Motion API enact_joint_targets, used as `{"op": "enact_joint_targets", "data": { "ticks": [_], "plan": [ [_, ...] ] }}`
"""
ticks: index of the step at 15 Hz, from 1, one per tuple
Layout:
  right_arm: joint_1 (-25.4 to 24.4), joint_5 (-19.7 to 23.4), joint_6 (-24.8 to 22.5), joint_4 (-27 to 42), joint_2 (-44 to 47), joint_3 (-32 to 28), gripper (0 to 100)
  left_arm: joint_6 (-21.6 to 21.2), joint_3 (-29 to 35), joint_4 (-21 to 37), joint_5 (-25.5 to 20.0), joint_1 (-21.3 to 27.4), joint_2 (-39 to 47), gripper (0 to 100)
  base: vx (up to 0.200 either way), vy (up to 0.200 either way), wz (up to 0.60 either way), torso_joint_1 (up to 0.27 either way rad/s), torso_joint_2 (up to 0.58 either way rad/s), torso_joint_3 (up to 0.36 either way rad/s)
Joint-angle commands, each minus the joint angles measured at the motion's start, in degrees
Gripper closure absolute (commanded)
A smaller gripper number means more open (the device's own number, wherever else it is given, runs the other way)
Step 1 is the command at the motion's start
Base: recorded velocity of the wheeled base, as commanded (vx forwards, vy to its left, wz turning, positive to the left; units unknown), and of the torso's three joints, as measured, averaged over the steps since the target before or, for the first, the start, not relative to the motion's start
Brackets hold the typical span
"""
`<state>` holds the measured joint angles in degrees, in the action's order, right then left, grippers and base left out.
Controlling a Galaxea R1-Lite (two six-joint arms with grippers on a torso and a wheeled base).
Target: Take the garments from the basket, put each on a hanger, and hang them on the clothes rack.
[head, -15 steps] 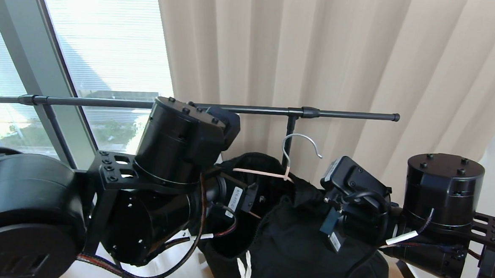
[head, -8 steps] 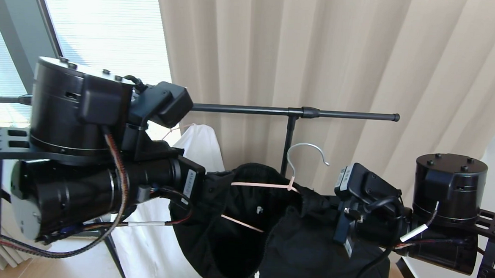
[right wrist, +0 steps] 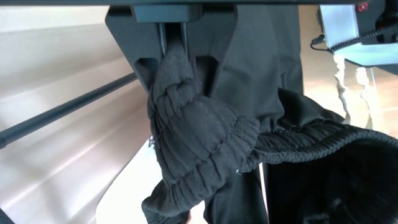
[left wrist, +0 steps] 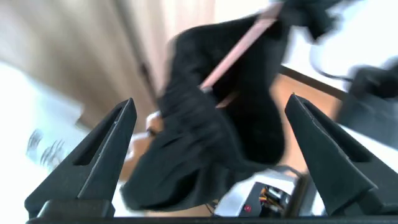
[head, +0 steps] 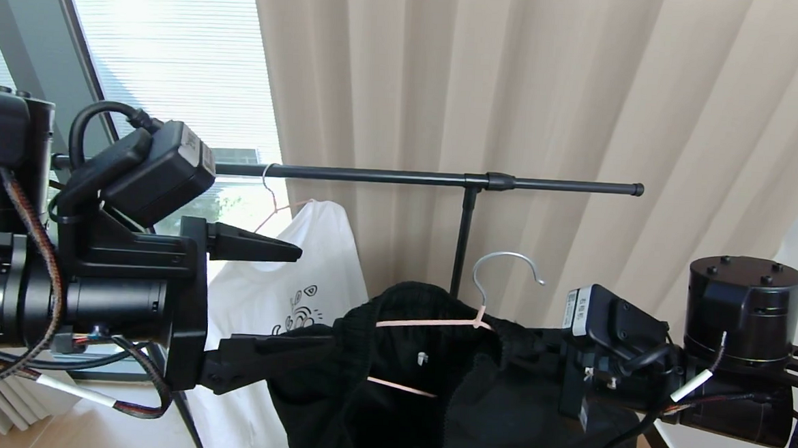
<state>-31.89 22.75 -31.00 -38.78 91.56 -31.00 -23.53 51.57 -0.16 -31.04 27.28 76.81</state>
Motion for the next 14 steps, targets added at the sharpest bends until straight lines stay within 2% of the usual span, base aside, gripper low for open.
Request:
{"op": "enact_joint_targets", "data": {
  "ticks": [1,2,3,6,14],
  "plan": [
    [-0.01,0.02,-0.38,0.02,-0.77,0.41,100,-9.96,-1.03,2.53,-0.16,-4.08,2.55,0,0.000,0.000,0.00,0.000,0.00,0.000],
    [-0.01,0.02,-0.64,0.02,-0.95,0.41,100,-17.34,-1.12,5.26,-0.08,-4.87,4.13,0,0.000,0.000,0.00,0.000,0.00,0.000],
    [-0.01,0.02,-0.64,0.02,-0.86,0.41,100,-21.47,-0.77,6.84,0.01,-4.87,5.36,0,0.000,0.000,0.00,0.000,0.00,0.000],
    [-0.10,0.02,-0.82,0.02,-0.95,0.33,100,-27.71,-0.33,7.10,0.19,-4.52,8.97,0,0.000,0.000,0.00,0.000,0.00,0.000],
    [-1.16,0.28,-0.90,-0.07,-1.48,0.33,100,-28.15,3.37,6.75,2.65,-0.39,13.63,0,0.000,0.000,0.00,0.000,0.00,0.000]
  ]
}}
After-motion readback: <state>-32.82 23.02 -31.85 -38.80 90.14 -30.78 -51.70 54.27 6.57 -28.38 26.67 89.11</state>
